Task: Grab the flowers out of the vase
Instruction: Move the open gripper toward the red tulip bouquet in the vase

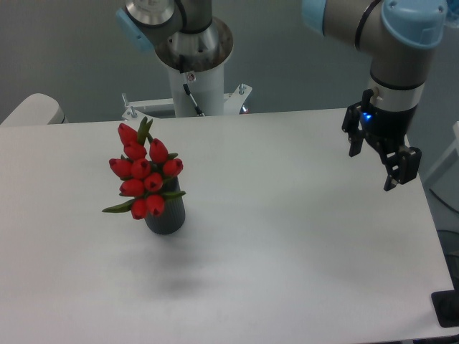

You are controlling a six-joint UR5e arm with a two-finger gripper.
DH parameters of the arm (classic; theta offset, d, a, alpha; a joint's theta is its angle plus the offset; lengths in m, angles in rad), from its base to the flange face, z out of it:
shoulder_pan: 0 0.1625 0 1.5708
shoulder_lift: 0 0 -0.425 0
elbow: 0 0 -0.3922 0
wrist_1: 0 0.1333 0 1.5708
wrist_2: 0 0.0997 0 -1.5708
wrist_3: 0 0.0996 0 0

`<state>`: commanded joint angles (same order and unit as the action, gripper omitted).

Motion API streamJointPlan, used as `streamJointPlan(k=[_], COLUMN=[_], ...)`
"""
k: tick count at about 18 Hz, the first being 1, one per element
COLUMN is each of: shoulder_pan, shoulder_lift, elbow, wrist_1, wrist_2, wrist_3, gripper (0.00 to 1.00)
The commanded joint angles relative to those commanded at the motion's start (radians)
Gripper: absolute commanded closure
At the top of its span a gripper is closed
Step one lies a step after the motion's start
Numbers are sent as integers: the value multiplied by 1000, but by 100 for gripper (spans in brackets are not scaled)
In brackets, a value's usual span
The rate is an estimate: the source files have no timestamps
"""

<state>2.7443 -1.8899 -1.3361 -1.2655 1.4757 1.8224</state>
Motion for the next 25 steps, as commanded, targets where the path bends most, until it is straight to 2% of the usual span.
streamJointPlan(k=[6, 11, 20, 22, 25], shoulder_pan=[-2, 8, 3, 8, 23], shoulder_lift=[5, 15, 43, 75, 112], elbow=[-14, -40, -104, -155, -240], wrist_1=[2, 2, 0, 0, 5], wrist_2=[-12, -92, -201, -238, -360], wrist_3=[0, -28, -198, -202, -248], gripper=[0, 0, 0, 0, 0])
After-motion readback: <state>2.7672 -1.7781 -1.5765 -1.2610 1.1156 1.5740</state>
